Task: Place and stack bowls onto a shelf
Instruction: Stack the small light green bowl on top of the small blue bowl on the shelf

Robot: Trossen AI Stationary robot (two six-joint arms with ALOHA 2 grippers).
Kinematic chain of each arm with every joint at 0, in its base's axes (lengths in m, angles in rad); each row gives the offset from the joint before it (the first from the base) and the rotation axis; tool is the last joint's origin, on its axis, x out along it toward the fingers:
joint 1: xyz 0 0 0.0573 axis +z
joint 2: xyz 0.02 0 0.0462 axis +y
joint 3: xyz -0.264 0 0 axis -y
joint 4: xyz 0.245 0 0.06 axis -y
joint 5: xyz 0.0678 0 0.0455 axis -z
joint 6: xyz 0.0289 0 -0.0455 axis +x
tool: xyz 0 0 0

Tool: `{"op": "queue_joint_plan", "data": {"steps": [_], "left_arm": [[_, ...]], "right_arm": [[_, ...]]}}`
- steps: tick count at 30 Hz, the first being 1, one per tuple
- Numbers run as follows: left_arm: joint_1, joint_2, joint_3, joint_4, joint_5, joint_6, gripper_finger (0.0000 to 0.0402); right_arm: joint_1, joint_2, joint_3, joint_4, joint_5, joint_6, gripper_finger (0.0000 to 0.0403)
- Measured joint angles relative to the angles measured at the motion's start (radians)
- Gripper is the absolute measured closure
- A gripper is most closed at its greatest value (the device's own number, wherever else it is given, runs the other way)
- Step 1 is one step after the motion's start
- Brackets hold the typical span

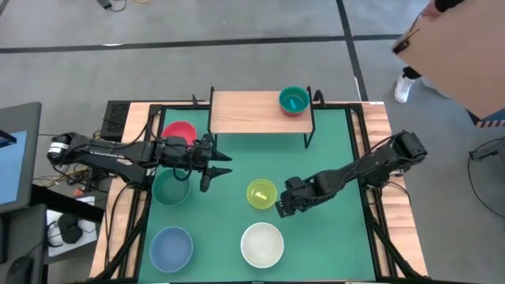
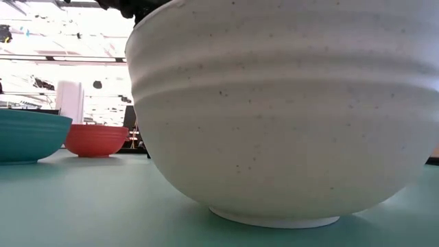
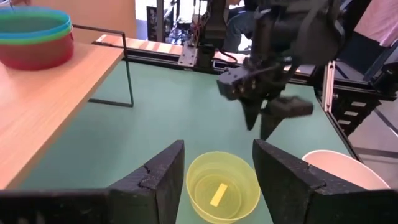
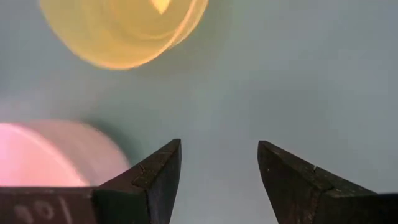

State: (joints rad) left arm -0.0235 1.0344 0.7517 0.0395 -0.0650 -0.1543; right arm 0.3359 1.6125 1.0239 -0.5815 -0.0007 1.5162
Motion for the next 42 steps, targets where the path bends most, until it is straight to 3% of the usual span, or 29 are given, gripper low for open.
{"op": "queue_joint_plan", "data": {"steps": [16, 22, 32, 42], "left_arm": [[0.000, 0.000, 0.000, -0.011, -0.020, -0.068, 0.0232], [0.000, 0.000, 0.000, -0.057, -0.067, -0.075, 0.0235], [-0.001, 0.000, 0.000, -0.059, -0.103, -0.117, 0.0235], [-0.002, 0.000, 0.002, -0.079, -0.134, -0.127, 0.0236]], "right_arm": [[-0.001, 0.029, 0.000, 0.104, 0.119, -0.144, 0.0164], [-0.124, 0.030, 0.000, 0.104, 0.179, -0.184, 0.0164], [-0.210, 0.030, 0.000, 0.114, 0.107, -0.321, 0.0206], [-0.224, 0.160, -0.001, 0.224, 0.035, -0.344, 0.0222]]}}
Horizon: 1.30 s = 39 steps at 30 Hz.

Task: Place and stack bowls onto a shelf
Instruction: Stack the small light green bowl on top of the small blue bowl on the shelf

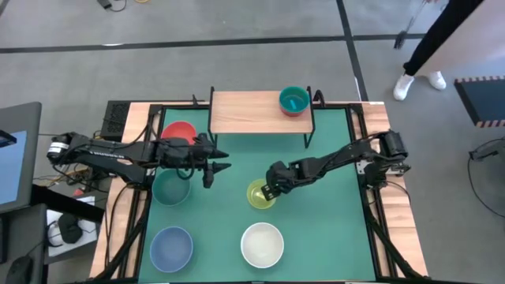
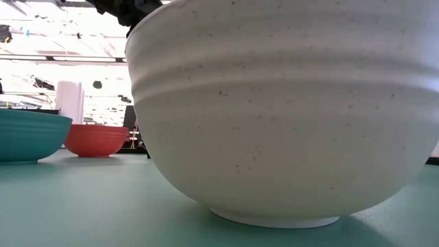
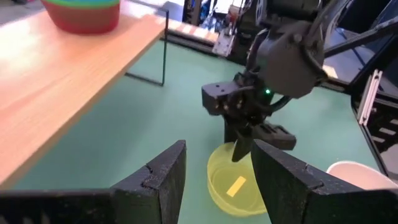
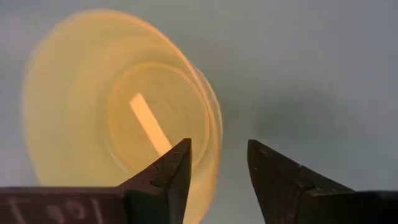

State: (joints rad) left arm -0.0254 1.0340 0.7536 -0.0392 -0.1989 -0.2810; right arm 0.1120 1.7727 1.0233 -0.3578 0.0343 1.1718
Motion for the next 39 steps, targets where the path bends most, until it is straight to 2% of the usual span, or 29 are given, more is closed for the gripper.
{"op": "queue_joint_plan", "data": {"steps": [3, 8, 9, 16, 22, 28, 34, 39], "left_arm": [[-0.002, 0.000, 0.000, -0.015, 0.000, -0.017, 0.0236], [-0.002, 0.000, 0.000, -0.026, 0.000, -0.018, 0.0235], [0.001, 0.000, 0.000, -0.024, 0.000, -0.011, 0.0235], [0.008, 0.000, 0.000, -0.022, -0.005, 0.010, 0.0235], [0.008, 0.000, 0.000, -0.022, -0.009, 0.007, 0.0235], [0.008, 0.000, 0.000, -0.023, -0.019, -0.024, 0.0235], [0.008, 0.000, 0.000, -0.022, -0.048, -0.030, 0.0235], [0.008, 0.000, 0.000, -0.023, -0.049, -0.050, 0.0235]], "right_arm": [[0.001, 0.000, 0.000, -0.010, -0.007, 0.014, 0.0254], [-0.010, -0.043, 0.023, -0.073, -0.008, -0.018, 0.0369], [-0.017, -0.063, 0.027, -0.085, -0.006, -0.025, 0.0380], [-0.120, -0.201, 0.101, -0.210, 0.023, -0.159, 0.0369], [-0.267, -0.327, 0.158, -0.219, 0.190, -0.309, 0.0380], [-0.437, -0.407, 0.202, -0.210, 0.327, -0.345, 0.0364], [-0.597, -0.420, 0.236, -0.223, 0.310, -0.434, 0.0378], [-0.670, -0.418, 0.241, -0.222, 0.263, -0.439, 0.0365]]}}
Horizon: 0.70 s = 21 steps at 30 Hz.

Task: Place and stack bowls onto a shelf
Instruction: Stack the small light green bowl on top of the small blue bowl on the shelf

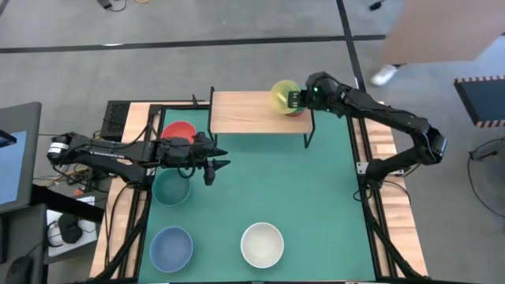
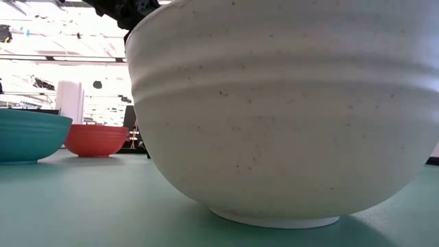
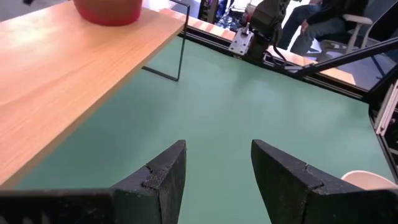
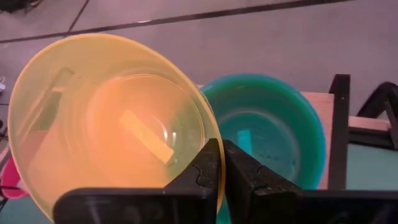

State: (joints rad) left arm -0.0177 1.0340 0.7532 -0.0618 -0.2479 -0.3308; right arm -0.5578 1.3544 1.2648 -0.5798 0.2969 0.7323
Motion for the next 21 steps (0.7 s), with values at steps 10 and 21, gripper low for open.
{"op": "queue_joint_plan", "data": {"steps": [10, 21], "left_arm": [[0.000, 0.000, -0.001, 0.000, -0.002, -0.014, 0.0235], [0.000, 0.000, -0.001, -0.001, -0.003, -0.008, 0.0235]], "right_arm": [[-0.073, 0.001, 0.000, -0.097, -0.008, 0.053, 0.0359], [-0.115, 0.001, 0.000, -0.142, -0.037, 0.080, 0.0262]]}}
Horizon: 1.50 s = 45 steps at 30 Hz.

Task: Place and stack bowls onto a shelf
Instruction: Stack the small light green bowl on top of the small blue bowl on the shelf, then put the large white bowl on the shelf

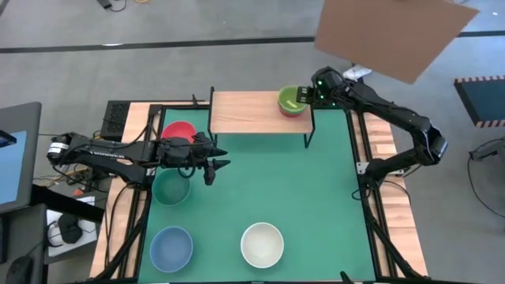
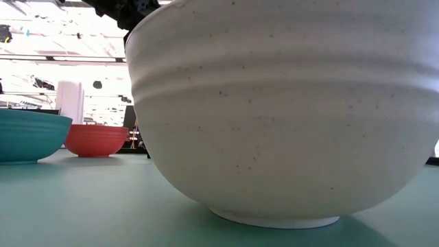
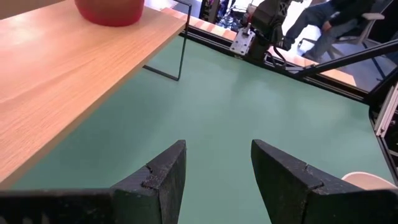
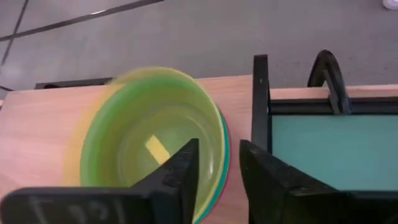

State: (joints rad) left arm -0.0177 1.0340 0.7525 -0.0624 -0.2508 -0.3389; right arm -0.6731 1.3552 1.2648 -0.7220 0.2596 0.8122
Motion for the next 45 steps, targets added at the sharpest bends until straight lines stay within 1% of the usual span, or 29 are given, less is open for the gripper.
{"op": "queue_joint_plan", "data": {"steps": [3, 6, 12, 19, 22, 26, 29, 33, 38, 41, 43, 45], "left_arm": [[0.000, 0.000, 0.000, 0.000, 0.000, -0.008, 0.0235], [0.000, 0.000, 0.000, -0.001, 0.000, -0.014, 0.0235], [0.000, 0.000, 0.000, -0.002, 0.001, -0.016, 0.0235], [0.000, 0.000, 0.000, -0.002, 0.003, -0.025, 0.0235], [-0.001, 0.000, 0.000, -0.002, 0.012, -0.025, 0.0235], [-0.001, 0.000, 0.000, -0.001, 0.011, -0.013, 0.0235], [-0.001, 0.000, 0.000, 0.000, 0.011, -0.001, 0.0235], [-0.001, 0.000, 0.000, 0.020, 0.010, -0.016, 0.0235], [-0.030, 0.000, -0.001, 0.101, 0.009, -0.002, 0.0235], [-0.056, 0.000, -0.001, 0.147, 0.010, 0.030, 0.0235], [-0.071, 0.000, -0.001, 0.156, 0.009, 0.042, 0.0235], [-0.083, 0.000, -0.001, 0.155, 0.009, 0.043, 0.0235]], "right_arm": [[0.001, 0.000, 0.000, -0.006, 0.002, 0.017, 0.0237], [0.003, 0.011, 0.000, -0.017, 0.002, 0.018, 0.0229], [0.038, 0.013, -0.002, -0.062, 0.005, 0.018, 0.0236], [0.133, -0.061, -0.002, -0.101, 0.005, 0.021, 0.0243], [0.220, -0.086, -0.002, -0.141, 0.005, 0.020, 0.0243], [0.364, -0.085, -0.002, -0.168, 0.004, 0.020, 0.0243], [0.482, -0.065, -0.002, -0.155, 0.003, 0.016, 0.0243], [0.622, -0.009, -0.002, -0.119, -0.021, -0.060, 0.0244], [0.762, 0.076, 0.000, 0.010, -0.090, -0.150, 0.0244], [0.848, 0.142, 0.000, 0.126, -0.161, -0.182, 0.0244], [0.901, 0.186, 0.000, 0.186, -0.201, -0.196, 0.0244], [0.950, 0.237, 0.000, 0.251, -0.210, -0.218, 0.0244]]}}
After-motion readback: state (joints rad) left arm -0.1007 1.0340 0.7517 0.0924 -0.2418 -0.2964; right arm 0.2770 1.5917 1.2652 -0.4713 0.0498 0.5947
